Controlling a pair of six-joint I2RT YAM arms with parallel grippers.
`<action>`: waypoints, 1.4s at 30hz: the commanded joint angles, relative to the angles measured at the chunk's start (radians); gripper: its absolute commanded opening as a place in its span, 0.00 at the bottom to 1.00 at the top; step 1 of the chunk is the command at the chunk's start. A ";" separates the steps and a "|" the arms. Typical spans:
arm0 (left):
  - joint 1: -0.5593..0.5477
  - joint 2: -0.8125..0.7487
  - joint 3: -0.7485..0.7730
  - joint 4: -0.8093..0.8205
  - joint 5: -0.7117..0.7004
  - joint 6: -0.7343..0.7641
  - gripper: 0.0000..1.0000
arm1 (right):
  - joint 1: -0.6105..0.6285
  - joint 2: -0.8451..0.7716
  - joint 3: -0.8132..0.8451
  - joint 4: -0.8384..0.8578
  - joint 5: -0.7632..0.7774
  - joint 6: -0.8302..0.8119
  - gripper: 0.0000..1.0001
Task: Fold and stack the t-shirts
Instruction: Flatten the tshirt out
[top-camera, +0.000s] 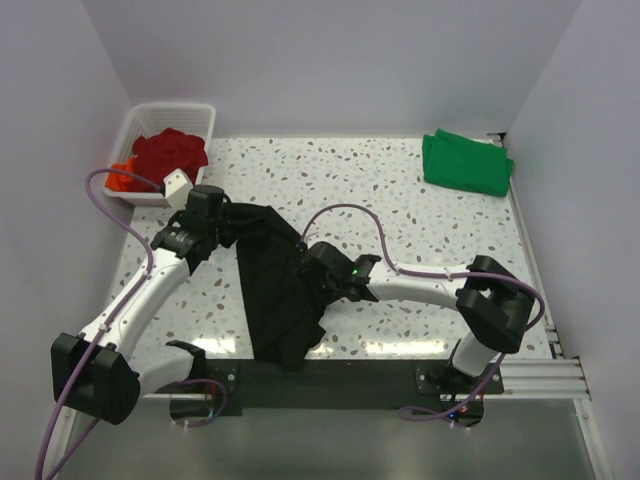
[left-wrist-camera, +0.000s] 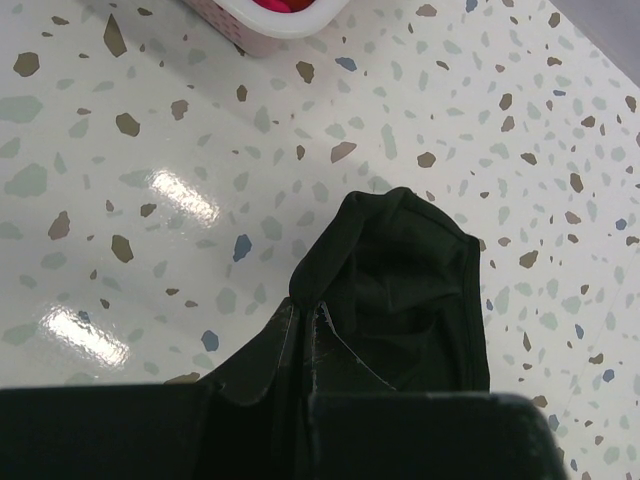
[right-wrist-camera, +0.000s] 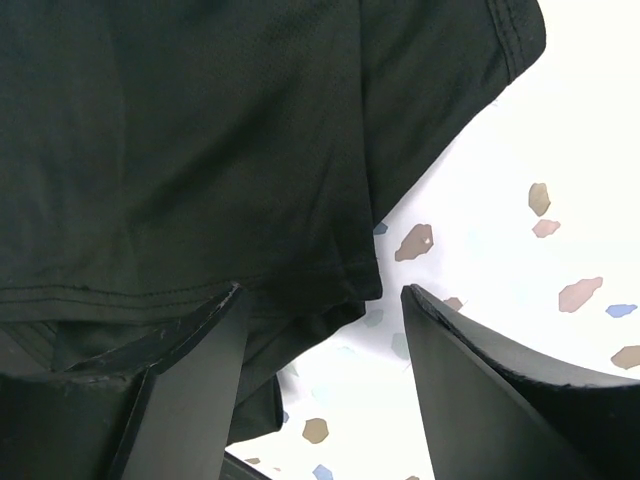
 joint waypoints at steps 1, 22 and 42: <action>0.007 -0.008 0.004 0.028 0.001 -0.015 0.00 | 0.005 0.020 -0.005 0.059 0.001 0.008 0.65; 0.010 -0.021 -0.007 0.025 0.001 -0.012 0.00 | 0.005 0.037 -0.011 0.081 0.030 0.028 0.01; 0.010 -0.112 0.116 -0.019 -0.060 0.008 0.00 | 0.005 -0.384 0.173 -0.393 0.516 0.039 0.00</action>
